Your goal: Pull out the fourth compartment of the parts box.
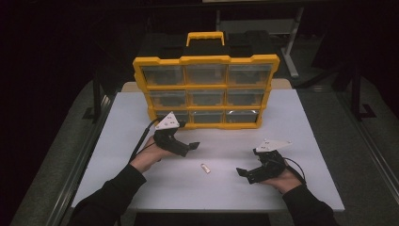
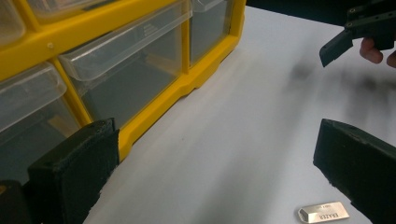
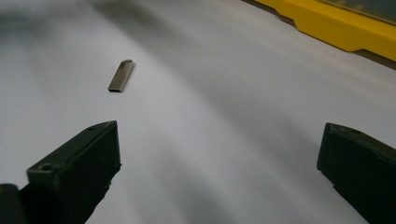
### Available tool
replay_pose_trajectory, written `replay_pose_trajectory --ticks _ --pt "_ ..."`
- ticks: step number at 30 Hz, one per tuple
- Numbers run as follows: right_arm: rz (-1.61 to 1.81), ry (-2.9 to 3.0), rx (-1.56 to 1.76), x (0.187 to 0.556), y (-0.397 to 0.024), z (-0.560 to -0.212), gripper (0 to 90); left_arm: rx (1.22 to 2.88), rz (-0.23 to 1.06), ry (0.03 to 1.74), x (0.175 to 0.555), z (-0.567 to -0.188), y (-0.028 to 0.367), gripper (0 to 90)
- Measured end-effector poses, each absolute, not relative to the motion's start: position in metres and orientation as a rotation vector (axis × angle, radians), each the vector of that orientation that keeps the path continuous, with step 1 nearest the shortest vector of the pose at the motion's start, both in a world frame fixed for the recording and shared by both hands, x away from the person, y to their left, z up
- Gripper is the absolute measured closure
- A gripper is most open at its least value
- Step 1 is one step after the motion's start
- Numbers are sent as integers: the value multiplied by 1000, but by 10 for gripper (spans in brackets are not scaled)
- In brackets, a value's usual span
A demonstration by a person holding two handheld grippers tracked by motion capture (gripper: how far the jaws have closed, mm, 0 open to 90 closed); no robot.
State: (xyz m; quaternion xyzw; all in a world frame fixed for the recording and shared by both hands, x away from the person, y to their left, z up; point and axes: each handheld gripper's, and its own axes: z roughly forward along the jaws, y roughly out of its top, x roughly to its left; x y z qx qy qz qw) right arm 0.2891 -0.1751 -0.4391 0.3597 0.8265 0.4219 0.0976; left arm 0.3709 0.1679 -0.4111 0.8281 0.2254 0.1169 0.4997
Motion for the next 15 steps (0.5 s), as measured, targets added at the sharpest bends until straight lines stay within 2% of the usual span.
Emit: replay_pose_trajectory --ticks 15 --pt "1250 2447 1071 290 -175 -440 0 1974 278 549 378 -411 159 0"
